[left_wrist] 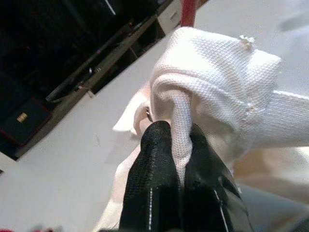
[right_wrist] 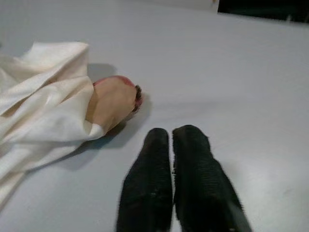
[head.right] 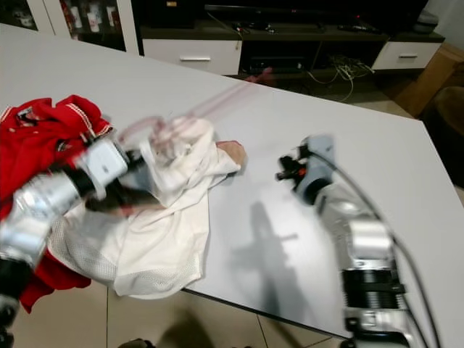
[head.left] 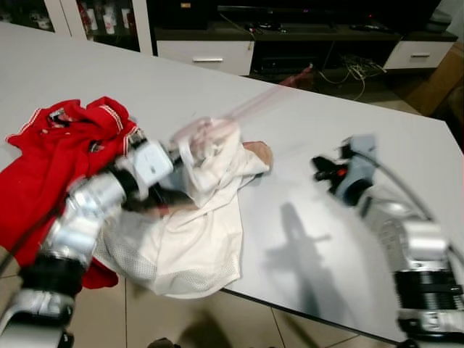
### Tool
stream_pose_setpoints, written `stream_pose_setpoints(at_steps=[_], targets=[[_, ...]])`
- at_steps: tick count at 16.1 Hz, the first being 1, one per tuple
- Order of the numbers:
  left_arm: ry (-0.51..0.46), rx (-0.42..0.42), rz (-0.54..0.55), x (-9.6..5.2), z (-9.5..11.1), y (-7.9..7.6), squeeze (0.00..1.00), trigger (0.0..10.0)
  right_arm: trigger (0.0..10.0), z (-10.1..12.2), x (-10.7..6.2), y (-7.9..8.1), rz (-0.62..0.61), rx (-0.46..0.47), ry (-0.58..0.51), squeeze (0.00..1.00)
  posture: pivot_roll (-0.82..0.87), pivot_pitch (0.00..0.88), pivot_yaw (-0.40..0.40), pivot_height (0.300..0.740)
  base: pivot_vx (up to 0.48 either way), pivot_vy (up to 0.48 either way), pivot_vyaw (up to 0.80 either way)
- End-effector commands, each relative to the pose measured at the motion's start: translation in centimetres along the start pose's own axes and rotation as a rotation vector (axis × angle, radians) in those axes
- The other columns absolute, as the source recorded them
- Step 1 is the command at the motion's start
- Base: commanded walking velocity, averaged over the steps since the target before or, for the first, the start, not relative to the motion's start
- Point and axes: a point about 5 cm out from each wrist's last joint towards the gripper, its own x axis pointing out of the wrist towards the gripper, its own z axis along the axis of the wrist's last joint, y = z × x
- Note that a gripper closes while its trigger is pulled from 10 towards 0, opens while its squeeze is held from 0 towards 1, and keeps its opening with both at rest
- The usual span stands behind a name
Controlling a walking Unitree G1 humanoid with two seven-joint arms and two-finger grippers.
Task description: Hang hanger
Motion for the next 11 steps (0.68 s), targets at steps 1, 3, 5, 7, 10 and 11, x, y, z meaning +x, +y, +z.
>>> stream_pose_setpoints(at_steps=[1, 3, 5, 7, 10, 11], targets=[[-0.036, 0.008, 0.009, 0.0, 0.8, 0.0, 0.0, 0.0, 10.0, 0.3, 0.2, 0.0, -0.003, 0.065, -0.03, 1.0, 0.06, 0.095, -0.09, 0.74, 0.0, 0.0, 0.0], [-0.041, -0.003, 0.012, -0.1, 0.7, -0.5, 0.0, 0.0, 10.0, 0.1, 1.0, 1.4, 0.056, 0.154, -0.044, 1.0, 0.07, 0.097, -0.098, 0.74, 0.0, 0.0, 0.0], [-0.043, -0.013, 0.054, -0.2, 0.7, -0.6, 0.0, 0.0, 10.0, 0.4, 2.0, 2.6, 0.101, 0.22, -0.062, 0.95, 0.08, 0.099, -0.107, 0.74, 0.0, 0.0, 0.0], [-0.047, -0.023, 0.139, -0.3, 0.7, -0.4, 0.0, 0.0, 10.0, 0.9, 3.0, 3.8, 0.136, 0.233, -0.085, 0.0, 0.08, 0.097, -0.113, 0.74, 0.0, 0.0, 0.0], [-0.03, -0.046, 0.183, -0.1, 0.4, -0.8, 0.0, 0.0, 10.0, 0.0, 3.8, 5.0, 0.183, 0.208, -0.05, 0.0, 0.07, 0.096, -0.114, 0.74, 0.0, 0.0, 0.0], [-0.034, -0.052, 0.186, 0.0, 0.4, -0.9, 0.0, 0.0, 10.0, -0.3, 4.0, 5.4, 0.195, 0.206, -0.034, 0.0, 0.07, 0.096, -0.114, 0.74, 0.0, 0.0, 0.0]])
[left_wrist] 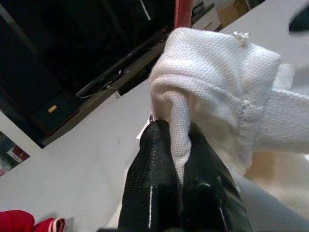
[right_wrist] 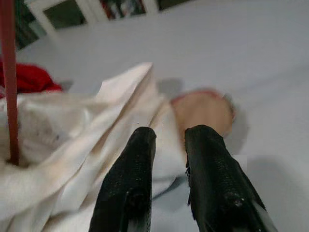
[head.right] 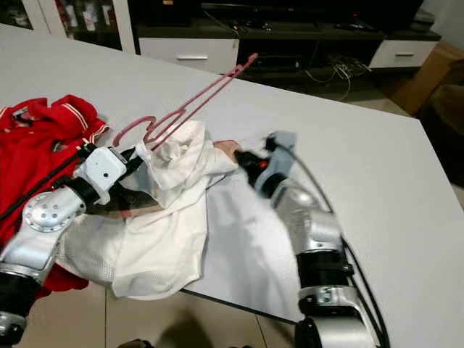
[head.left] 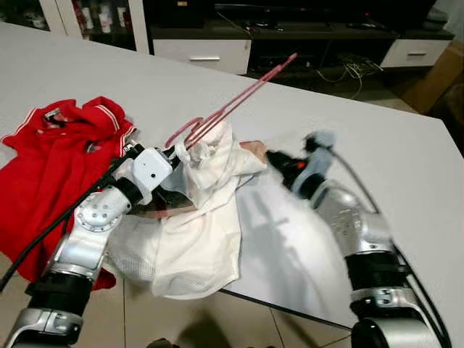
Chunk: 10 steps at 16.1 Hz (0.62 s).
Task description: Hang hanger
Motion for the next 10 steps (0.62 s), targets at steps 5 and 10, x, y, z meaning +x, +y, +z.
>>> stream_pose_setpoints(at_steps=[5, 10], targets=[[-0.001, -0.035, 0.046, 0.1, 0.0, -1.0, 0.0, 0.0, 10.0, -0.3, 1.6, 2.5, 0.092, -0.028, 0.008, 0.0, 0.08, 0.094, -0.115, 0.74, 0.0, 0.0, 0.0], [-0.002, -0.069, 0.103, 0.3, 0.0, -1.6, 0.0, 0.0, 10.0, -2.1, 2.7, 3.3, 0.063, -0.207, 0.023, 0.0, 0.08, 0.095, -0.113, 0.74, 0.0, 0.0, 0.0]])
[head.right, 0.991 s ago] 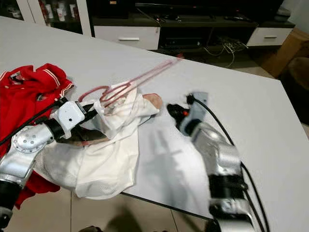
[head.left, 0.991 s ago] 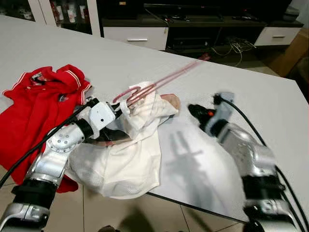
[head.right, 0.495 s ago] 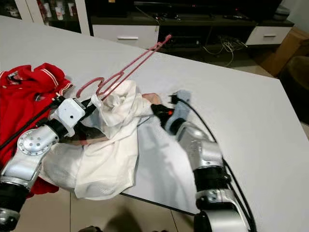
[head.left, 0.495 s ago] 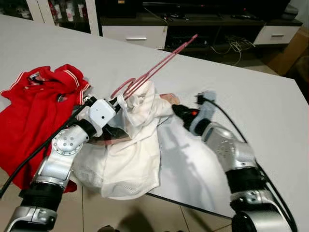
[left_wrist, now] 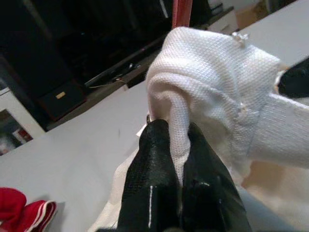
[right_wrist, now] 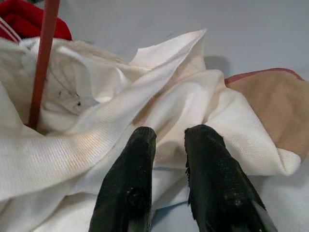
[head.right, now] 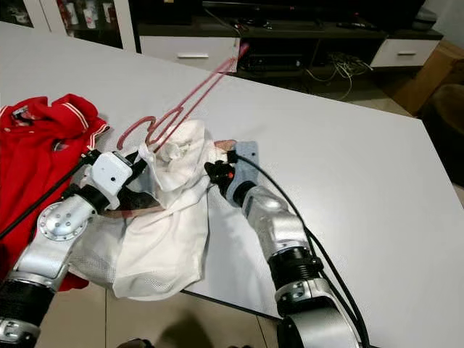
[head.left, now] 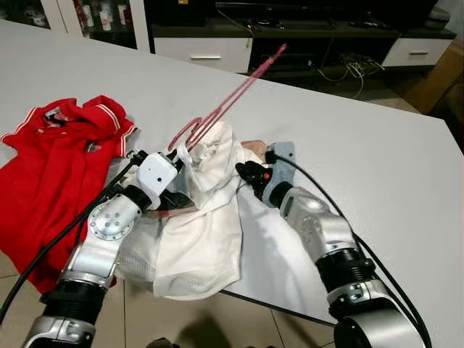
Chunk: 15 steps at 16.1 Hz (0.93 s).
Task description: Hang hanger
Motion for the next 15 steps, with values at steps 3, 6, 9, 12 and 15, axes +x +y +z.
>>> stream_pose_setpoints(at_steps=[3, 6, 9, 12, 15], targets=[[0.0, -0.024, 0.04, 0.0, 0.2, -0.1, 0.0, 0.0, 10.0, 2.1, -0.2, -0.2, -0.029, -0.043, -0.11, 0.0, 0.09, 0.096, -0.113, 0.74, 0.0, 0.0, 0.0], [0.006, -0.03, 0.041, -0.1, 0.1, -0.2, 0.0, 0.0, 10.0, 2.7, -2.3, -3.0, -0.143, -0.035, -0.201, 0.0, 0.09, 0.094, -0.103, 0.74, 0.0, 0.0, 0.27], [-0.004, -0.038, 0.025, 0.5, 0.5, -0.5, 0.0, 0.0, 10.0, 2.2, -2.9, -4.0, -0.184, -0.026, -0.192, 0.0, 0.08, 0.095, -0.088, 0.74, 0.0, 0.0, 0.53], [-0.015, -0.039, 0.019, 1.0, 0.8, -0.5, 0.0, 0.0, 10.0, 2.5, -2.8, -4.0, -0.186, -0.021, -0.192, 0.0, 0.07, 0.095, -0.082, 0.74, 0.0, 0.0, 0.0], [-0.018, -0.039, 0.02, 1.1, 0.9, -0.5, 0.0, 0.0, 10.0, 2.6, -2.6, -3.8, -0.174, -0.028, -0.19, 0.0, 0.08, 0.095, -0.082, 0.74, 0.0, 0.0, 0.0]])
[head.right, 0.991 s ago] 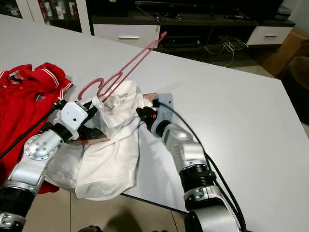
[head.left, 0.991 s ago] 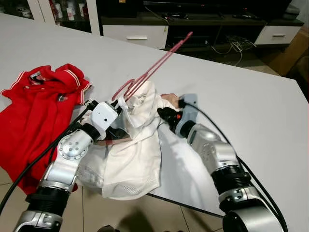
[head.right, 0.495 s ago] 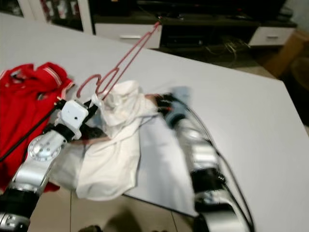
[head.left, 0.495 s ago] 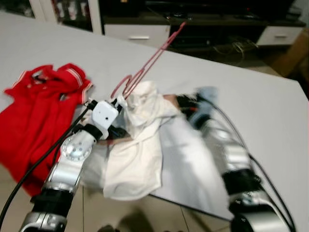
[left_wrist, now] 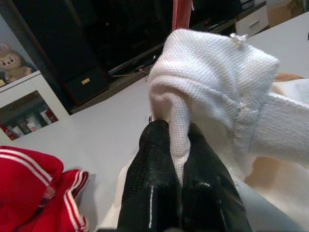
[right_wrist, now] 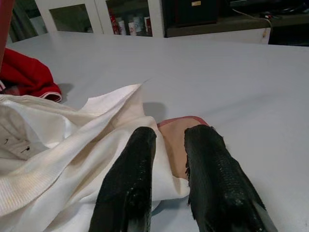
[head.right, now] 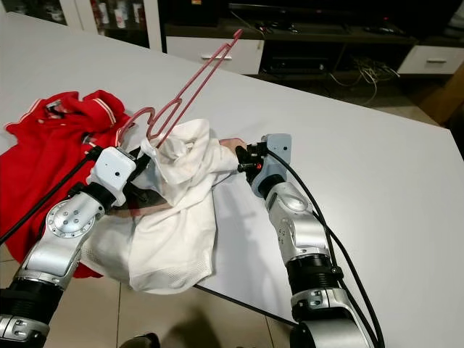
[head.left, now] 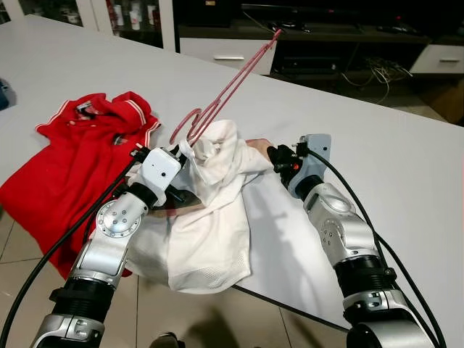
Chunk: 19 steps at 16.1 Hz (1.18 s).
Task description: Hang hanger
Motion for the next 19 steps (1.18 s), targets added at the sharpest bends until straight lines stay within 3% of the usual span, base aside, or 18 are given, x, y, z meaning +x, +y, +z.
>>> stream_pose_setpoints(at_steps=[1, 5, 6, 10, 13, 16, 19], targets=[[-0.009, -0.004, -0.011, 0.4, 0.3, -0.2, 0.0, 0.0, 10.0, 0.3, 0.2, -0.2, -0.007, 0.027, 0.0, 0.0, 0.09, 0.1, -0.082, 0.74, 0.0, 0.0, 0.0], [0.015, -0.038, -0.01, -0.2, -0.3, -0.7, 0.0, 0.0, 10.0, -0.5, 0.9, 2.2, 0.1, 0.041, 0.045, 0.0, 0.1, 0.11, -0.08, 0.74, 0.0, 0.0, 0.0], [0.043, -0.082, 0.036, -0.5, -0.8, -0.8, 0.0, 0.0, 10.0, -1.2, 1.3, 3.1, 0.129, 0.015, 0.076, 0.0, 0.1, 0.11, -0.08, 0.74, 0.0, 0.0, 0.0], [0.149, -0.204, 0.228, -1.7, -2.6, -0.5, 0.0, 0.0, 10.0, -1.1, 2.0, 4.1, 0.172, -0.029, 0.081, 0.0, 0.12, 0.12, -0.087, 0.74, 0.0, 0.0, 0.0], [0.173, -0.255, 0.203, -2.2, -3.1, -2.3, 0.0, 0.0, 10.0, -0.6, 2.7, 5.0, 0.198, -0.048, 0.056, 0.0, 0.13, 0.117, -0.095, 0.74, 0.0, 0.0, 0.0], [0.216, -0.297, 0.208, -2.1, -3.6, -3.0, 0.0, 0.0, 10.0, -0.6, 3.4, 6.3, 0.225, -0.089, 0.049, 0.0, 0.13, 0.118, -0.089, 0.74, 0.0, 0.0, 0.0], [0.226, -0.321, 0.214, -2.1, -3.6, -3.3, 0.0, 0.0, 10.0, -2.9, 3.5, 7.3, 0.241, -0.106, 0.138, 0.0, 0.13, 0.12, -0.086, 0.74, 0.0, 0.0, 0.0]])
